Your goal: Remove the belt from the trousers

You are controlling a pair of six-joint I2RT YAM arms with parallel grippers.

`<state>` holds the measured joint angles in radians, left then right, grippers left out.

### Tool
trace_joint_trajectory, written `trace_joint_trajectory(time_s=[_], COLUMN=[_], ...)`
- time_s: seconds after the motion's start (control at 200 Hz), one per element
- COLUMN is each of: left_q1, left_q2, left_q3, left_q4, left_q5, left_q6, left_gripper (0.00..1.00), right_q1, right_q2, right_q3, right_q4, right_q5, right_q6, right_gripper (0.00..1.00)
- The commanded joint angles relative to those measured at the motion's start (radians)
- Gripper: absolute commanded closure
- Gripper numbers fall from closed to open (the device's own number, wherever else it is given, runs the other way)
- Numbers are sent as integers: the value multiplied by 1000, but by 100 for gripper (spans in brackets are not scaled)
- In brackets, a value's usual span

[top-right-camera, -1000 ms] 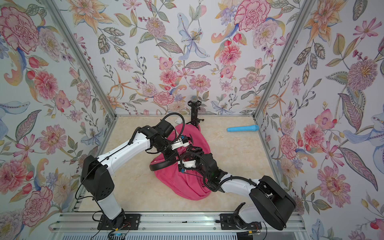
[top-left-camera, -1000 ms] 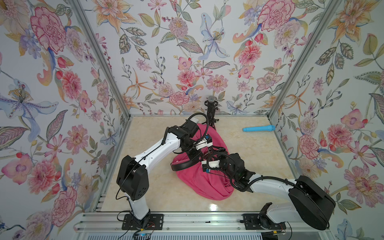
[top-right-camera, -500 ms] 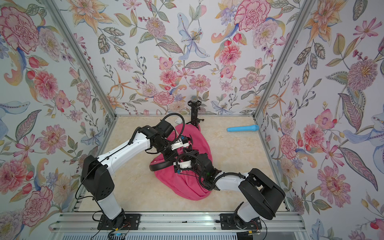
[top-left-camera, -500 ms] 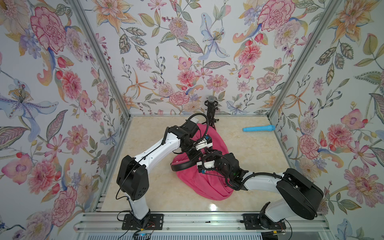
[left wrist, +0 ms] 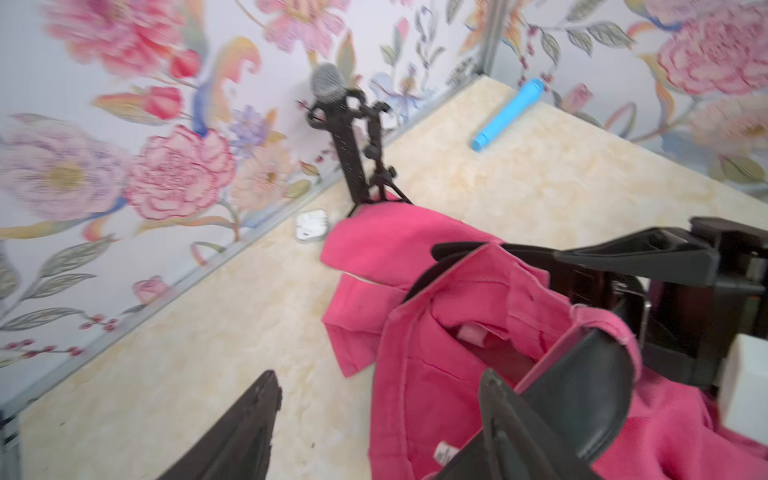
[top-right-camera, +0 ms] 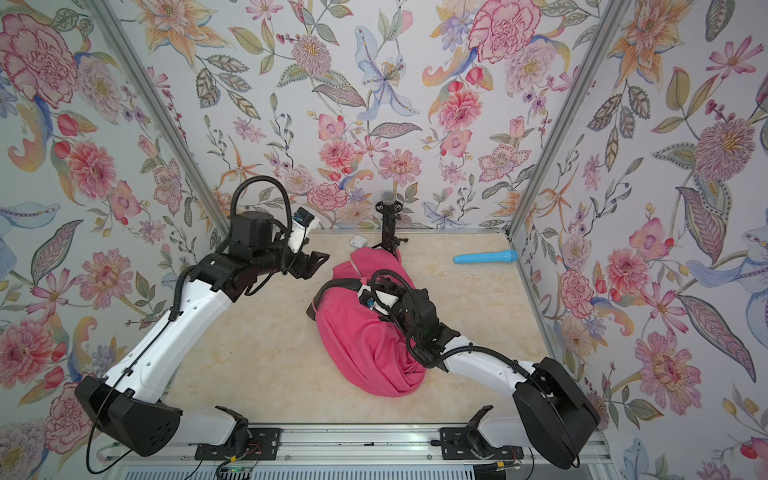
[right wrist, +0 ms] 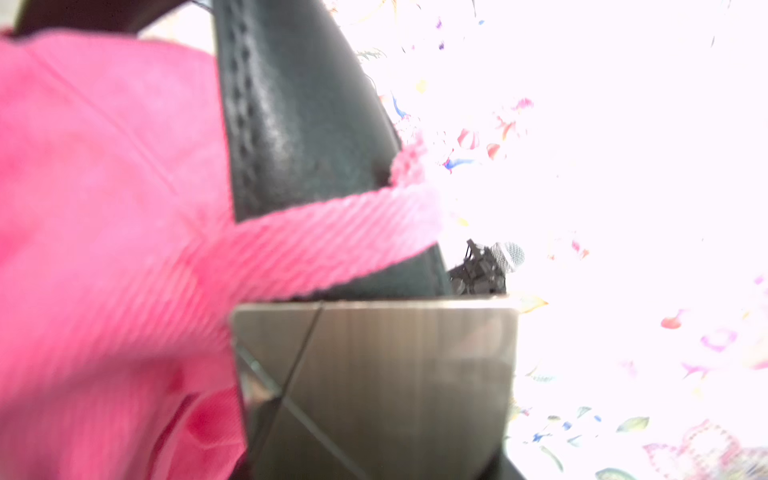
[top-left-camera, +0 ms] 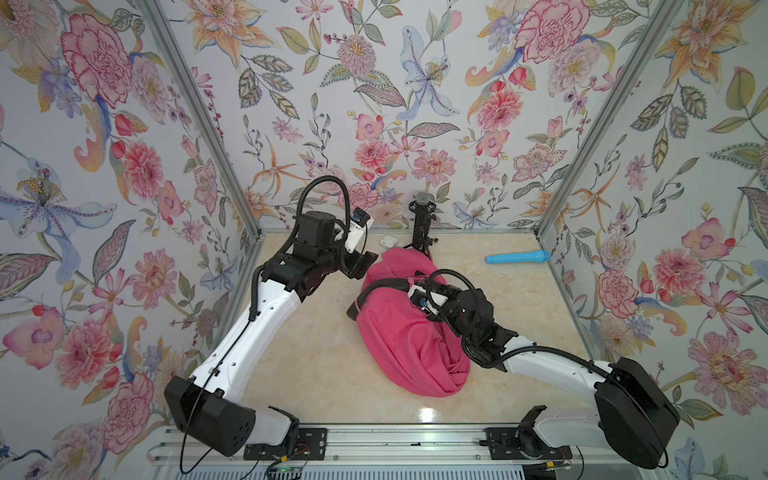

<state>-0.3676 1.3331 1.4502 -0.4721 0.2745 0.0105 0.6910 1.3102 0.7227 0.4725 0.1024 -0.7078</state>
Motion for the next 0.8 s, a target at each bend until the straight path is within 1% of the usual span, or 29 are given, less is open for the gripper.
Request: trace_joint_trajectory(time_s=[0.0, 0.06, 0.11, 0.15, 0.205, 0.26, 0.34, 0.41, 0.51, 0.625, 0.756, 0.771, 0.796], left_q1=[6, -6, -51, -117, -223, -318, -392, -424, -447, -455, -455, -455, -455], left_q2=[-92, -124, -144, -157, -169, -178, -190, -189, -163, -117, -45, -37, -18], left_q3=[-129, -205, -271, -321, -389, -458, -558, -622, -649, -642, -596, -587, -574], left_q4=[265, 342, 401, 445, 504, 577, 703, 801, 876, 925, 929, 925, 917], left_q5=[-118, -84, -95, -131, -218, -277, -300, -295, -285, -272, -312, -317, -322], left_q6=[-137, -183, -206, -204, -190, -192, -245, -292, -344, -377, -384, -384, -385], left_gripper=[27, 34, 38, 40, 40, 42, 45, 45, 38, 34, 35, 35, 35], right_q1=[-79, -93, -93, -94, -93, -94, -92, -89, -80, -59, -49, -24, -19], right_q2=[-36, -18, 1, 12, 28, 40, 56, 66, 81, 89, 90, 90, 89], right_q3=[146, 205, 243, 266, 290, 309, 336, 353, 365, 363, 356, 356, 357], right_q4=[-274, -366, -422, -451, -471, -479, -486, -489, -497, -502, -502, -502, -502], right_q5=[-93, -135, -160, -185, -206, -222, -225, -221, -200, -173, -144, -143, -142], right_q6=[351, 381, 392, 405, 428, 454, 480, 485, 486, 465, 449, 449, 449], right_gripper=[99, 100, 100, 100, 100, 100, 100, 100, 100, 100, 100, 100, 100])
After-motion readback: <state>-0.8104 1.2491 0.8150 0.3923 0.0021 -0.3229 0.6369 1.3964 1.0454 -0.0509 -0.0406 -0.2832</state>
